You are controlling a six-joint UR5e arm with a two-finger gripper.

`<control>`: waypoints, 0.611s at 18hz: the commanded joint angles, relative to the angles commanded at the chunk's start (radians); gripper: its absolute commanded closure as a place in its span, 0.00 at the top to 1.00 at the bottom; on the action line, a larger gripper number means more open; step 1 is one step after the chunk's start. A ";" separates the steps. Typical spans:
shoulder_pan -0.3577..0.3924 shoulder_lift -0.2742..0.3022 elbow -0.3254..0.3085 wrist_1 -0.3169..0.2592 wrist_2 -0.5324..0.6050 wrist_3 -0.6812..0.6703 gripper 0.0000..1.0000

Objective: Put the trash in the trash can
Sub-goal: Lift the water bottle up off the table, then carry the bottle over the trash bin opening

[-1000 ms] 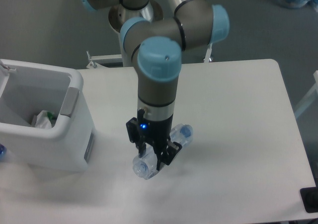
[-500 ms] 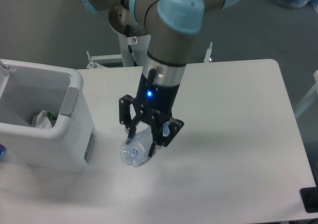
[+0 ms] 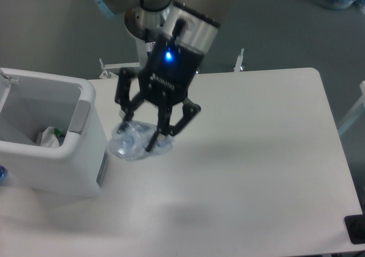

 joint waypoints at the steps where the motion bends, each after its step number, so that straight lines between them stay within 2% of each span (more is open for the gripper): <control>1: -0.002 0.009 -0.002 0.000 -0.020 -0.005 0.59; 6: -0.024 0.058 -0.003 0.000 -0.072 -0.045 0.59; 11: -0.057 0.060 -0.024 0.006 -0.180 -0.046 0.59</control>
